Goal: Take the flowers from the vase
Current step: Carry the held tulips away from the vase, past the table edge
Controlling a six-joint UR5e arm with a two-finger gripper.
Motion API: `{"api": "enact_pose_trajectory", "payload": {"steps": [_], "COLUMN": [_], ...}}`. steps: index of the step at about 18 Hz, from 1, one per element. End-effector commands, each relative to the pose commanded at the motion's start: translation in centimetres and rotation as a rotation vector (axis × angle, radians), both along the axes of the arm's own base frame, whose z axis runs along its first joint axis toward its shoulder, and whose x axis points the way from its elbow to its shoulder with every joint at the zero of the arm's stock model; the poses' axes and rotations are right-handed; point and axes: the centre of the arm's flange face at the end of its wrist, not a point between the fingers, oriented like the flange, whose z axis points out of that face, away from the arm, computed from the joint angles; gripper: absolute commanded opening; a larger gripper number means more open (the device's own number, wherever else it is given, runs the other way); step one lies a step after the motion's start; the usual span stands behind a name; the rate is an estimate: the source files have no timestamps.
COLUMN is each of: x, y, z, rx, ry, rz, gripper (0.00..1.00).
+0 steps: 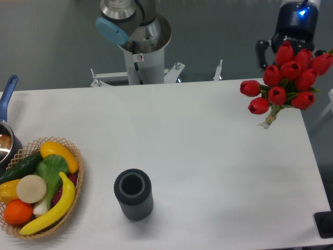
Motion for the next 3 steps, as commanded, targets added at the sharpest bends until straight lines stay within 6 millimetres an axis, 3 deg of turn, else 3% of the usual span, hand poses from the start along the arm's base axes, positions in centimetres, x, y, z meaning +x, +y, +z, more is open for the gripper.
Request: {"api": "enact_pose_trajectory", "payload": {"steps": [3], "x": [0.11], "y": [0.16], "z": [-0.15], "rx": [0.000], "ry": [-0.003], "rz": [-0.003], "gripper": [0.50]}}
